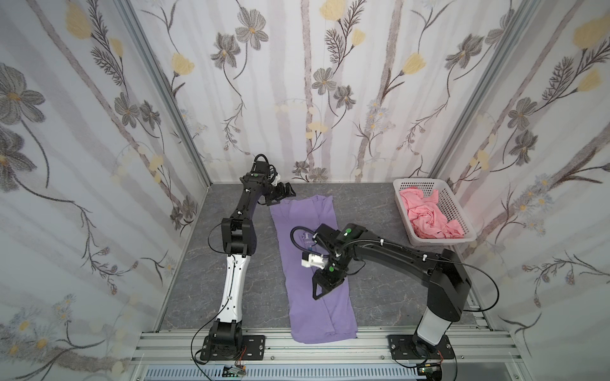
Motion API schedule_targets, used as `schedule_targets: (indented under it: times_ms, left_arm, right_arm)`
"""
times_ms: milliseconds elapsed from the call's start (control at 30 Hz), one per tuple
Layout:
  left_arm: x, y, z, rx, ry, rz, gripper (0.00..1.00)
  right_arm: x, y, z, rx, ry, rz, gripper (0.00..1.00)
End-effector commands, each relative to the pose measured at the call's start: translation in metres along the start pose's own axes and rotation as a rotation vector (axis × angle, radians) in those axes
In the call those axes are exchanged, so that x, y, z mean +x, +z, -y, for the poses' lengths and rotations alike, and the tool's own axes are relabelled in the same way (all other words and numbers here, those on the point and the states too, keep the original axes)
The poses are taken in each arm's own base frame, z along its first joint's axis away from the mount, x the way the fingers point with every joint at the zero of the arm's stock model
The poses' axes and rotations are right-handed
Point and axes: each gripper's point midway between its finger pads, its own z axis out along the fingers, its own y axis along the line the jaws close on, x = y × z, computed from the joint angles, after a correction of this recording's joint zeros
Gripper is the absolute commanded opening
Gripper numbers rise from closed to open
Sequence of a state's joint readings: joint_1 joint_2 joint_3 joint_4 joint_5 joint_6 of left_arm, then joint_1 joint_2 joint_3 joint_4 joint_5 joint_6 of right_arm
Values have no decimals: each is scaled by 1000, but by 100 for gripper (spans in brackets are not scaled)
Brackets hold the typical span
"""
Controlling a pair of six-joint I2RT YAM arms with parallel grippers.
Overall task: Fold and stack t-shirts
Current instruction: Smooth out the T-shirt at the center of the board, then move the T-shirt to the center of the board.
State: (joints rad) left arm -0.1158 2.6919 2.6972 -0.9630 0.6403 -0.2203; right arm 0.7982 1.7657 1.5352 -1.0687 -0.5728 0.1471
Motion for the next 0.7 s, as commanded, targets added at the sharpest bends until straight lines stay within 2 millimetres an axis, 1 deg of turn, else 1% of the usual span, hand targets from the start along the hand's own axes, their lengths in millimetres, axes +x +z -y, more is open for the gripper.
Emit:
schedule_targets:
  times_ms: [0, 33, 67, 133, 167, 200, 267, 367, 467, 533, 600, 667]
  left_arm:
    - [-6, -41, 44, 87, -9, 21, 100]
    - [-6, -50, 53, 95, -11, 24, 100]
    - [-5, -61, 61, 101, -13, 25, 100]
    - [0, -77, 73, 104, -16, 21, 100]
    - [3, -85, 79, 104, -10, 19, 100]
    - [7, -90, 83, 97, 0, 17, 100]
    - [14, -100, 88, 78, 20, 21, 100]
    - [22, -112, 95, 75, 23, 25, 100]
    - [32, -119, 98, 58, 21, 20, 100]
    - [39, -122, 99, 45, 24, 17, 100]
    - [46, -124, 97, 34, 18, 15, 100]
    - [53, -126, 97, 28, 12, 12, 100]
  right_arm:
    - [-45, -42, 39, 107, -17, 146, 51]
    - [-60, -53, 57, 142, -5, 180, 51]
    - [-75, -59, 76, 174, 9, 205, 50]
    - [-102, -61, 98, 161, 15, 241, 51]
    - [-117, -60, 113, 155, 30, 251, 50]
    - [-130, -56, 120, 135, 37, 259, 50]
    - [-159, -39, 132, 61, 51, 264, 49]
    - [-196, -18, 135, -32, 47, 282, 50]
    - [-222, -5, 138, -94, 50, 310, 51]
    - [-231, 3, 146, -105, 56, 323, 52]
    - [-234, 15, 160, -100, 89, 316, 52]
    - [-232, 28, 177, -91, 124, 297, 52]
